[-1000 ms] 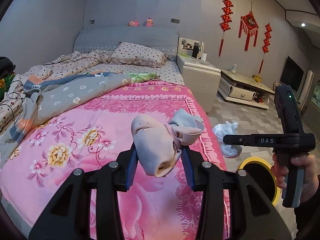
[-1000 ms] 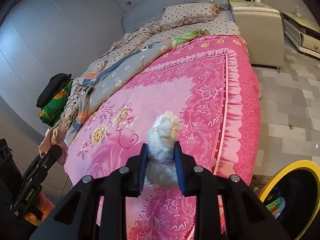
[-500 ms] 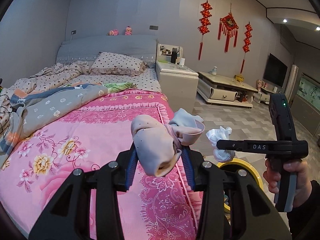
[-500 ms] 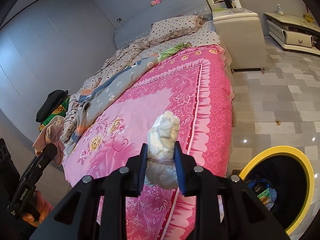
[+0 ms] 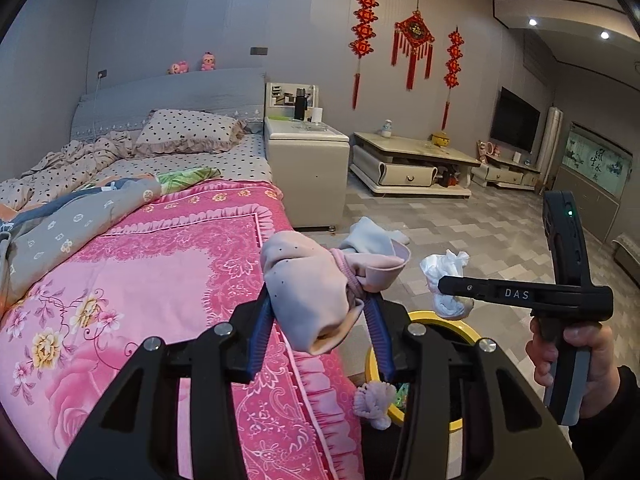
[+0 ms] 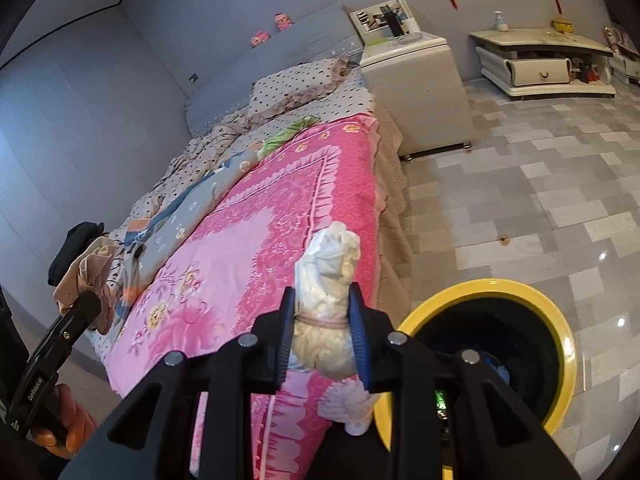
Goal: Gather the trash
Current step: 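Carry the beige cloth and tissue bundle over the bin, then open both tools to drop the cloth and tissue into the bin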
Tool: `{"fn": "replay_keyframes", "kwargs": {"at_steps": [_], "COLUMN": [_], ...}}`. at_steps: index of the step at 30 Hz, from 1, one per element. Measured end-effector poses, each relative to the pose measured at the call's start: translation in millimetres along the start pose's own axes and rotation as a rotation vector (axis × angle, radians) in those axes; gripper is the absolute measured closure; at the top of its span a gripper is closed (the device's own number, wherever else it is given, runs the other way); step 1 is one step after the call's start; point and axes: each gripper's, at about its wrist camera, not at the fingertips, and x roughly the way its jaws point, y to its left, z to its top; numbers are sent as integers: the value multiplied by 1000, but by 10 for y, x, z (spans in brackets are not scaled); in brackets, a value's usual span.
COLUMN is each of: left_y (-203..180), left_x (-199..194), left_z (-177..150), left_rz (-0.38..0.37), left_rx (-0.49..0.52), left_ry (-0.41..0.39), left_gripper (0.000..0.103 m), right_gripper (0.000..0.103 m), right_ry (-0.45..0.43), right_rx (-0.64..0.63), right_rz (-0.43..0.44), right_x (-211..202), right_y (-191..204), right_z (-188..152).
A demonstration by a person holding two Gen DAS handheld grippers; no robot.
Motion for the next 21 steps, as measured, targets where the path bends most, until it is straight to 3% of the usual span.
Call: {"fn": "replay_keyframes", "kwargs": {"at_steps": [13,21], "left_y": [-802,-982], "left_x": [954,1426], "left_z": [-239,-432], "left_rz": [-181,-230], "left_rx": [50,35], "left_ry": [125,193], "left_gripper": [60,58], "right_gripper": [78,78], "right_ry": [-41,-23], "right_rx": [122,187], "right_rz": [-162,-181], "right_x": [-225,-168], "right_y": [-835,-1132], "right_z": [-158,-265]}}
